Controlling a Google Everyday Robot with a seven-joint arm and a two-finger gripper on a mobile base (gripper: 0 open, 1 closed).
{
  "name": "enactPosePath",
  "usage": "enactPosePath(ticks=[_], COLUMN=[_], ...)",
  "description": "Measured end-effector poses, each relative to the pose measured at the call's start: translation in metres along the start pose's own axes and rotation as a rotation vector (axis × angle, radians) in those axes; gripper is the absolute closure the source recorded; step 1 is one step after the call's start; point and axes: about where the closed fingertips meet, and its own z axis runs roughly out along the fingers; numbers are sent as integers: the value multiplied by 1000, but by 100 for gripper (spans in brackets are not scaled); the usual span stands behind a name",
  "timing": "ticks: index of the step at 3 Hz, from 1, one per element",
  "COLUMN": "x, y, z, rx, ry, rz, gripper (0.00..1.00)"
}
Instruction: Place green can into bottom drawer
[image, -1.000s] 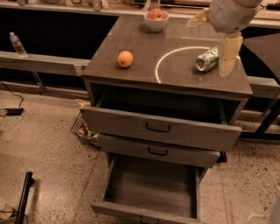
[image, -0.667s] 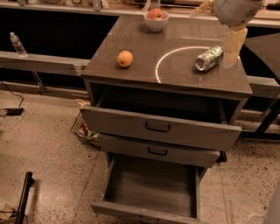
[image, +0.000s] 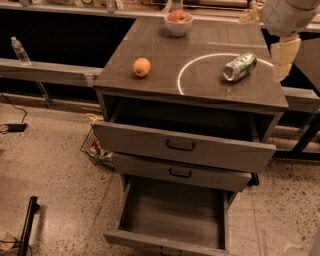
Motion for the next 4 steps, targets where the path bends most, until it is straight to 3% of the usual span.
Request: enactPosePath(ticks=[1,2,3,4], x=[22,34,40,48], y=[1,0,-3,-14], z=[-1,15,45,74], rx=[18,0,-19,-17], ry=[42,23,-35,-47], rz=[-127,-262,-374,-425], gripper=[0,0,0,0])
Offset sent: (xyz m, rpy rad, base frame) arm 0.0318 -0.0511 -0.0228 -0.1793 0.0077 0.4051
